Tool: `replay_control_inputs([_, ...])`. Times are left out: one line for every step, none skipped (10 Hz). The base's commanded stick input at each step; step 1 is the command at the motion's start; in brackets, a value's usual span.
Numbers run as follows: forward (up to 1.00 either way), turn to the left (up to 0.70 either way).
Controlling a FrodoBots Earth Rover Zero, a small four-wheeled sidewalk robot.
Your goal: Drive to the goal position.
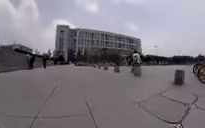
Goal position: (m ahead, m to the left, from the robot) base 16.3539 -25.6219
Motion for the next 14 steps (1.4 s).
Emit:
replay_control_inputs([0.70,-0.14])
replay_control_inputs([0.70,-0.14])
replay_control_inputs([0.70,-0.14])
replay_control_inputs([0.70,-0.14])
replay_control_inputs([0.70,-0.14])
replay_control_inputs([0.70,-0.14])
replay_control_inputs([0.70,-0.14])
replay_control_inputs([0.70,-0.14])
replay_control_inputs([0.70,-0.14])
replay_control_inputs([0.70,-0.14])
replay_control_inputs([0.70,-0.14])
replay_control_inputs([0.70,-0.14])
replay_control_inputs([0.70,-0.14])
replay_control_inputs([0.70,-0.14])
